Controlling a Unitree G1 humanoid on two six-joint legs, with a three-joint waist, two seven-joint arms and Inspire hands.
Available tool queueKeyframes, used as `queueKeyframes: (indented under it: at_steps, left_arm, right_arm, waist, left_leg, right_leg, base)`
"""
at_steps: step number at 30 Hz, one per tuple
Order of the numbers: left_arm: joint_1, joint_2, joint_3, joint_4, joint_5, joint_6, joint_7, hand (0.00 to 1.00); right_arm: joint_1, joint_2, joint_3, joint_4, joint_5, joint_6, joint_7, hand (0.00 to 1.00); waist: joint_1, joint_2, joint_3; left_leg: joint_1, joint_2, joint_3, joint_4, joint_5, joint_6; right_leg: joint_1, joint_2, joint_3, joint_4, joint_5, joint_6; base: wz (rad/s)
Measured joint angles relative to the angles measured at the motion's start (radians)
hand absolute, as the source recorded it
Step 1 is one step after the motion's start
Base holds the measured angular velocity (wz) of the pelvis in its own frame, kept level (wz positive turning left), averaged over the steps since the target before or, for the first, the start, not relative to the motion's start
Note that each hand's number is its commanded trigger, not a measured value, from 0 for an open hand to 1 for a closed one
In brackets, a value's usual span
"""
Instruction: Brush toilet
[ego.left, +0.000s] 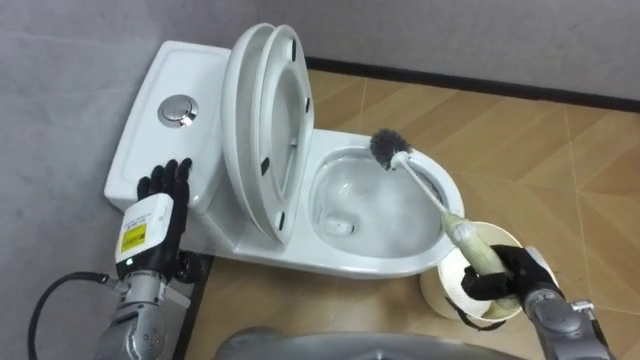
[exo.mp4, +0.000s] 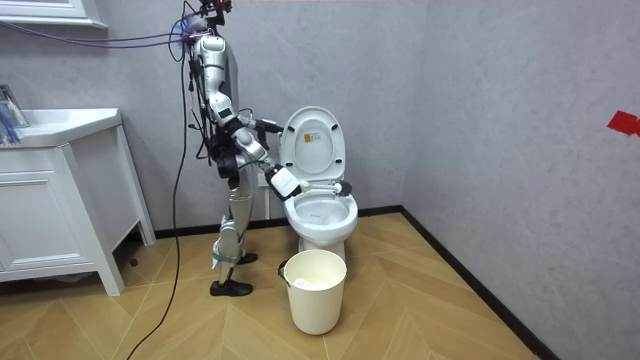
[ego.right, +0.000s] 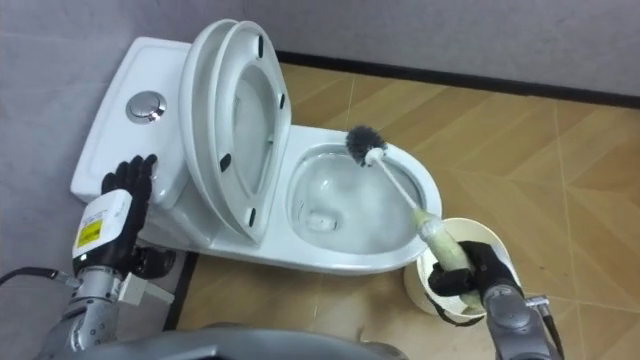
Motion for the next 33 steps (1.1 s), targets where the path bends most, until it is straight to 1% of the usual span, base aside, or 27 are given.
queueKeyframes:
  at_steps: [1,2,4,7,11,13,17,19,21,23,26,27,28,29,31,33]
  left_arm:
    - [-0.011,0.0,0.029,-0.001,0.022,0.007,-0.015,0.0]
    - [-0.018,0.0,0.043,-0.002,0.029,0.013,-0.018,0.0]
    - [-0.047,0.002,0.095,-0.007,0.048,0.04,-0.016,0.0]
    - [-0.079,0.012,0.134,-0.007,0.057,0.063,-0.01,0.0]
    - [-0.098,0.014,0.153,-0.009,0.081,0.069,0.01,0.0]
    - [-0.1,0.014,0.152,-0.027,0.099,0.07,0.036,0.0]
    - [-0.1,0.014,0.152,-0.043,0.134,0.073,0.076,0.0]
    - [-0.099,0.014,0.143,-0.043,0.156,0.091,0.085,0.0]
    - [-0.099,0.014,0.138,-0.043,0.182,0.093,0.087,0.0]
    - [-0.098,0.014,0.126,-0.043,0.199,0.103,0.088,0.0]
    - [-0.099,0.014,0.093,-0.043,0.243,0.117,0.079,0.0]
    - [-0.099,0.014,0.07,-0.043,0.255,0.131,0.064,0.0]
    - [-0.099,0.014,0.043,-0.043,0.263,0.145,0.048,0.0]
    - [-0.099,0.015,0.029,-0.044,0.264,0.15,0.038,0.0]
    - [-0.099,0.016,-0.027,-0.044,0.253,0.165,0.0,0.0]
    - [-0.099,0.016,-0.056,-0.043,0.252,0.166,-0.02,0.0]
  right_arm:
    - [0.004,-0.003,-0.003,-0.013,-0.001,0.0,0.0,1.0]
    - [0.009,-0.004,-0.005,-0.022,-0.001,0.001,0.0,1.0]
    - [0.016,-0.006,-0.005,-0.038,0.002,0.0,-0.002,1.0]
    - [0.022,-0.005,-0.004,-0.037,0.003,0.001,-0.002,1.0]
    - [0.025,-0.005,-0.004,-0.035,0.011,0.001,-0.004,1.0]
    - [0.029,-0.005,-0.004,-0.035,0.011,0.001,-0.013,1.0]
    - [0.035,-0.005,-0.004,-0.035,0.011,0.001,-0.02,1.0]
    - [0.043,-0.005,-0.002,-0.035,0.011,0.001,-0.021,1.0]
    - [0.049,-0.005,0.001,-0.036,0.011,0.002,-0.021,1.0]
    - [0.05,-0.004,0.005,-0.035,0.015,0.002,-0.012,1.0]
    - [0.049,0.0,0.009,-0.036,0.019,0.008,0.004,1.0]
    - [0.047,0.003,0.014,-0.037,0.019,0.015,0.013,1.0]
    - [0.046,0.002,0.027,-0.046,0.019,0.024,0.016,1.0]
    - [0.045,0.002,0.035,-0.051,0.019,0.026,0.02,1.0]
    - [0.045,0.002,0.062,-0.07,0.019,0.028,0.035,1.0]
    - [0.036,0.002,0.087,-0.08,0.02,0.028,0.038,1.0]
  waist:
    - [0.0,0.0,0.0001]
    - [-0.001,-0.001,0.0003]
    - [-0.002,-0.001,0.0014]
    - [0.0,0.0,0.002]
    - [-0.001,0.003,0.0031]
    - [-0.003,0.008,0.0056]
    - [-0.004,0.018,0.0055]
    - [-0.006,0.019,0.0052]
    - [-0.003,0.016,0.0063]
    - [-0.005,0.012,0.0079]
    - [-0.005,0.003,0.0062]
    - [-0.008,-0.002,0.0024]
    - [-0.007,-0.006,0.0004]
    - [-0.007,-0.008,0.0011]
    - [-0.022,-0.016,0.0022]
    - [-0.027,-0.02,0.0041]
  left_leg:
    - [-0.001,0.0,-0.001,0.001,0.0,0.0]
    - [-0.003,0.0,-0.001,0.001,0.0,0.0]
    - [-0.005,-0.001,-0.001,0.002,0.0,0.0]
    - [-0.005,-0.002,-0.001,0.001,0.0,0.0]
    - [-0.002,-0.002,-0.003,0.0,0.0,0.0]
    - [0.001,-0.002,-0.002,0.0,0.0,0.0]
    - [0.004,-0.001,0.0,-0.002,0.0,0.0]
    - [0.007,-0.001,0.0,-0.002,0.0,0.0]
    - [0.007,-0.001,0.003,-0.003,0.0,0.0]
    - [0.008,0.0,0.007,-0.002,0.0,0.0]
    - [0.005,0.003,0.012,-0.002,0.0,0.0]
    - [0.001,0.001,0.012,-0.001,0.0,0.0]
    - [-0.003,0.001,0.015,-0.002,0.0,0.0]
    - [-0.004,0.002,0.017,-0.002,0.0,0.0]
    - [-0.004,0.009,0.017,-0.001,0.0,0.0]
    - [-0.004,0.009,0.017,0.0,0.0,0.0]
  right_leg:
    - [-0.001,0.0,0.0,0.0,0.0,0.0]
    - [-0.002,0.0,-0.001,0.0,0.0,0.0]
    - [-0.002,-0.001,-0.001,0.0,0.0,0.0]
    - [-0.003,-0.002,-0.001,0.0,0.0,0.0]
    - [0.004,-0.002,-0.001,-0.003,0.0,0.0]
    - [0.003,-0.002,0.002,-0.005,0.0,0.0]
    - [0.004,-0.002,0.002,-0.005,0.0,0.0]
    - [0.006,-0.002,0.002,-0.004,0.0,0.0]
    - [0.005,-0.002,0.003,-0.003,0.0,0.0]
    - [0.004,-0.002,0.005,-0.002,0.0,0.0]
    - [-0.002,-0.002,0.011,0.0,0.0,0.0]
    - [-0.006,-0.002,0.011,0.001,0.0,0.0]
    - [-0.013,-0.002,0.013,0.006,0.0,0.0]
    - [-0.016,-0.002,0.015,0.009,0.0,0.0]
    - [-0.017,-0.002,0.015,0.012,0.0,0.0]
    - [-0.016,-0.002,0.015,0.013,0.0,0.0]
  base:
    - [0.0]
    - [0.0]
    - [0.0]
    - [0.0]
    - [0.0]
    - [0.0]
    - [0.0]
    - [0.0]
    - [-0.02]
    - [-0.05]
    - [-0.05]
    - [0.0]
    - [-0.04]
    - [-0.06]
    - [0.0]
    - [0.0]
